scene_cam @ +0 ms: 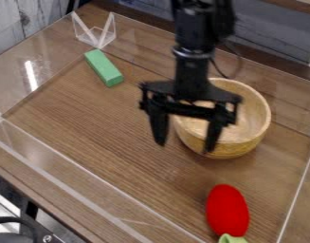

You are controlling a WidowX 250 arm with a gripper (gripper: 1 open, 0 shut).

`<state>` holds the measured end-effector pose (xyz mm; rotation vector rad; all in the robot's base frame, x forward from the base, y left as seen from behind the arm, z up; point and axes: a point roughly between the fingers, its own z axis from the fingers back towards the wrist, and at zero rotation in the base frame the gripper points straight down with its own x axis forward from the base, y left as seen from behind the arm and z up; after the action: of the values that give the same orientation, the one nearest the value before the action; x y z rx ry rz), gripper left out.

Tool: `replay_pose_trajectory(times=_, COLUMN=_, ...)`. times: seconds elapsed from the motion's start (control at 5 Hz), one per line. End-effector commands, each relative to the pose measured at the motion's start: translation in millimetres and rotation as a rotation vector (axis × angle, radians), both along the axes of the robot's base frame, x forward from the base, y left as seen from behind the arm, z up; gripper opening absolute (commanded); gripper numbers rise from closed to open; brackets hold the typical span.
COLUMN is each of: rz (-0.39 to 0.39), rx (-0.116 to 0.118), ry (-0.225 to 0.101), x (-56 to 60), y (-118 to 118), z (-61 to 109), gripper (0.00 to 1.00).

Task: Move the red object to the left side of the table

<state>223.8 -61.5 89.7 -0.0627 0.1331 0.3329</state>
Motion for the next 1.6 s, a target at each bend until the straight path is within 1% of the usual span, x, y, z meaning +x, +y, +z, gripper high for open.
replay_pose_trajectory(times=0.0, rz=0.091, rx=-0.029, ry=-0.056, x=-6.0, y=-29, z=2.1, gripper=1.0)
replay_pose_trajectory(times=0.2, rz=0.137, rx=-0.06, ry=-0.065, x=-13.0, y=-64, z=0.5, gripper=1.0)
replay_pose_trajectory(times=0.4, rz=0.19, rx=-0.094, ry=-0.067, x=-14.6, y=-86, z=-8.3, gripper=1.0)
replay_pose_trajectory(times=0.6, rz=0.228, rx=-0.103, ry=-0.07, x=-15.6, y=-93, z=-14.7, gripper=1.0)
replay_pose_trajectory(times=0.8, rz=0.266, rx=-0.104, ry=-0.07, x=-24.8, y=-81, z=-25.2, gripper=1.0)
replay_pose_trajectory(times=1.0, rz=0.285, rx=-0.109, ry=-0.072, x=-29.6, y=-71, z=-32.5, gripper=1.0)
replay_pose_trajectory(times=1.2, rz=0.331, rx=-0.111, ry=-0.078, x=-36.4, y=-75, z=-33.8, gripper=1.0)
replay_pose_trajectory(times=1.4, rz=0.367, rx=-0.107, ry=-0.083, x=-41.7, y=-81, z=-32.2, gripper=1.0)
